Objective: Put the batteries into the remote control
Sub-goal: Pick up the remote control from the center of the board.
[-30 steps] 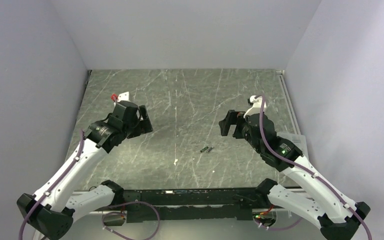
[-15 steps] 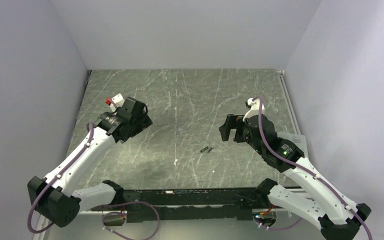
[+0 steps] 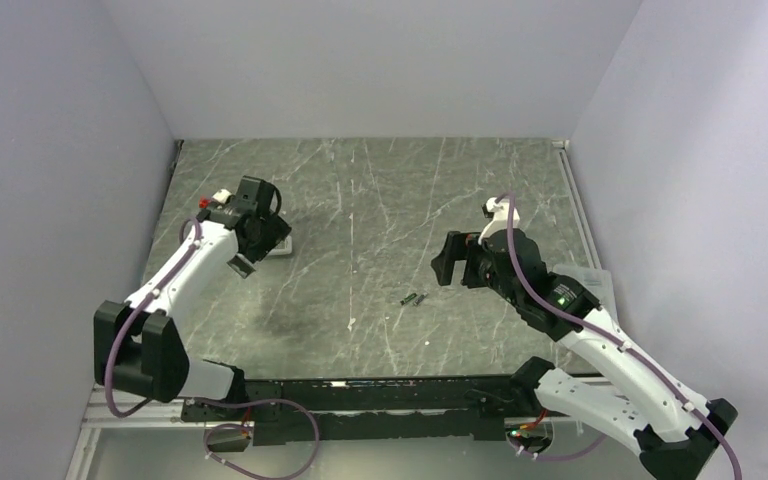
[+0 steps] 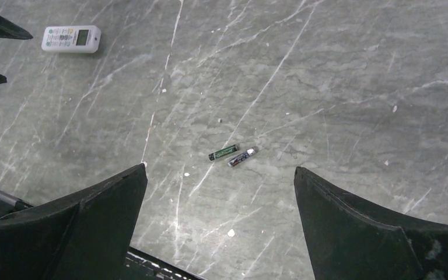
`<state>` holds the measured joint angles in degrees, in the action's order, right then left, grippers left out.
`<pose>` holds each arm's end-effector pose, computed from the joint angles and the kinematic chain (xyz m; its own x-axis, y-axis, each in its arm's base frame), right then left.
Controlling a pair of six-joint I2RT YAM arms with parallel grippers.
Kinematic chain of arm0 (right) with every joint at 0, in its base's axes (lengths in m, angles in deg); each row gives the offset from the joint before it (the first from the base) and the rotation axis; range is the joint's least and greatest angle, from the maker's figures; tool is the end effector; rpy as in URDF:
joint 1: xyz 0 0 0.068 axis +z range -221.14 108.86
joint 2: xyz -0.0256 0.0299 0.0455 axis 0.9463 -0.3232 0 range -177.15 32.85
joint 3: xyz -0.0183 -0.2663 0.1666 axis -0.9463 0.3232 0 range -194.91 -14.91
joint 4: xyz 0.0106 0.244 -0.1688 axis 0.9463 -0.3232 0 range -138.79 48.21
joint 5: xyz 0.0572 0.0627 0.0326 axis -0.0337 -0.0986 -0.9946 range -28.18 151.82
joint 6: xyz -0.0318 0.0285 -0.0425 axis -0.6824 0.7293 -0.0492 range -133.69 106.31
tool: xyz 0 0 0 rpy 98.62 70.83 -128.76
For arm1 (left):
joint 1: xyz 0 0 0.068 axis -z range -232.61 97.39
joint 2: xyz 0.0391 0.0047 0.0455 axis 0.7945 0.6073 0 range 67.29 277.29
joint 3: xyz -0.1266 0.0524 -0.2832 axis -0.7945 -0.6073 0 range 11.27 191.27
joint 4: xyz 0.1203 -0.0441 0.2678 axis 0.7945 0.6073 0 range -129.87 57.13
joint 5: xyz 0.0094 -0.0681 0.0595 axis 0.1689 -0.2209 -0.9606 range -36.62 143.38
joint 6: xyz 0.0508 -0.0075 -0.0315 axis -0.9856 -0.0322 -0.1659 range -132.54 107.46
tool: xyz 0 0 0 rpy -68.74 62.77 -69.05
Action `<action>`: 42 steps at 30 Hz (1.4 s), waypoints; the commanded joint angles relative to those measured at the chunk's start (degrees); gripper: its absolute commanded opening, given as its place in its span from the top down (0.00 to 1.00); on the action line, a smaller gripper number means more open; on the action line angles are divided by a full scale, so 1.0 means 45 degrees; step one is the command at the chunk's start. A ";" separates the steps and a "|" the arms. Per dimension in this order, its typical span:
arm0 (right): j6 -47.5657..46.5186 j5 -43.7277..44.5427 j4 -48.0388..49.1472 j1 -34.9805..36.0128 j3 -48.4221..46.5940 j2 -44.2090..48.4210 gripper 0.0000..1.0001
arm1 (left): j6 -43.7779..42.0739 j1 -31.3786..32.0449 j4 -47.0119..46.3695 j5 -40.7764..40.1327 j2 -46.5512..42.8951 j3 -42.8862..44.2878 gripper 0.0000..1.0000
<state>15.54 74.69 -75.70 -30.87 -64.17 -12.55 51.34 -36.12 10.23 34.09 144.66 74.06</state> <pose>0.1467 0.1114 0.3522 -0.5695 0.1415 -0.8097 -0.2349 0.9160 0.3253 0.2833 -0.0684 0.2951 -0.5005 -0.7357 -0.4564 -0.7200 0.6464 -0.2525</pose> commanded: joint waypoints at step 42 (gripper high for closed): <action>0.0340 -0.0181 -0.0723 0.0016 -0.0397 0.0303 0.00 | 0.3435 -0.3069 0.0898 0.2510 0.6755 0.3755 0.01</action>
<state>16.98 73.66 -79.00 -30.87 -64.17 -11.50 64.28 -49.49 13.25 45.06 174.67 88.62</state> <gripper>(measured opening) 0.994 0.994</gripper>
